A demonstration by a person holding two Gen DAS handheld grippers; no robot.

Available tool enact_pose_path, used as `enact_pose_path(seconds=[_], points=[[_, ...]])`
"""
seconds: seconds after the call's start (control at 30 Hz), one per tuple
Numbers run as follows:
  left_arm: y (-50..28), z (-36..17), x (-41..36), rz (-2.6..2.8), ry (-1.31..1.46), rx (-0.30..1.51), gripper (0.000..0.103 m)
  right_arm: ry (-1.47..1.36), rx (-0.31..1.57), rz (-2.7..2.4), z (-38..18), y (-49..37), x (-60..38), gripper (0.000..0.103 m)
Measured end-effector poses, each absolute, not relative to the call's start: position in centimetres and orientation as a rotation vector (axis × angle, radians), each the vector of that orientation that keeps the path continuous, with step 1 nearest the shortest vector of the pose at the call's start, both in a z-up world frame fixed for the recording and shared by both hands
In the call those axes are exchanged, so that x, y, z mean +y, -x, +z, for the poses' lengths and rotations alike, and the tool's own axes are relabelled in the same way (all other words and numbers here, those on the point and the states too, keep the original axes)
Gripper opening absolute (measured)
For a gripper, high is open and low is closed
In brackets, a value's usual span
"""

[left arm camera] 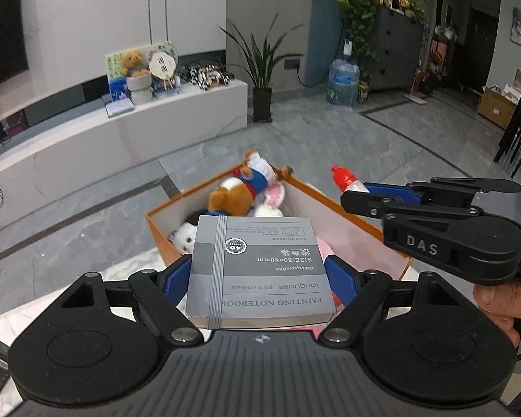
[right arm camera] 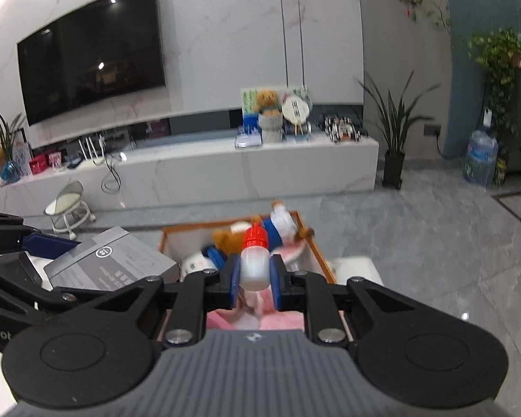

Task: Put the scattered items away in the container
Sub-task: 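Lift and carry the notebook and bottle over the orange box with both tools, then lower the notebook into the box with the left tool while the right tool lowers the bottle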

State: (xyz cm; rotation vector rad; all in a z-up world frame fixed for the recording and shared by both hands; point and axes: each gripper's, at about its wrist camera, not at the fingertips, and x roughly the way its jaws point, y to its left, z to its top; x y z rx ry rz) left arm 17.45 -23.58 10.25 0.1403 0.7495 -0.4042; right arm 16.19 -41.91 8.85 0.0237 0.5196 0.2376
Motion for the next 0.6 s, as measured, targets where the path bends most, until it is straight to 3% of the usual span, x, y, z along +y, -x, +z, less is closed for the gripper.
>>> enact_pose_path(seconds=[0.6], points=[[-21.5, 3.7, -26.5, -0.410, -0.156, 0.887, 0.095, 0.019, 0.748, 0.263, 2.2, -21.3, -43.5, 0.020]])
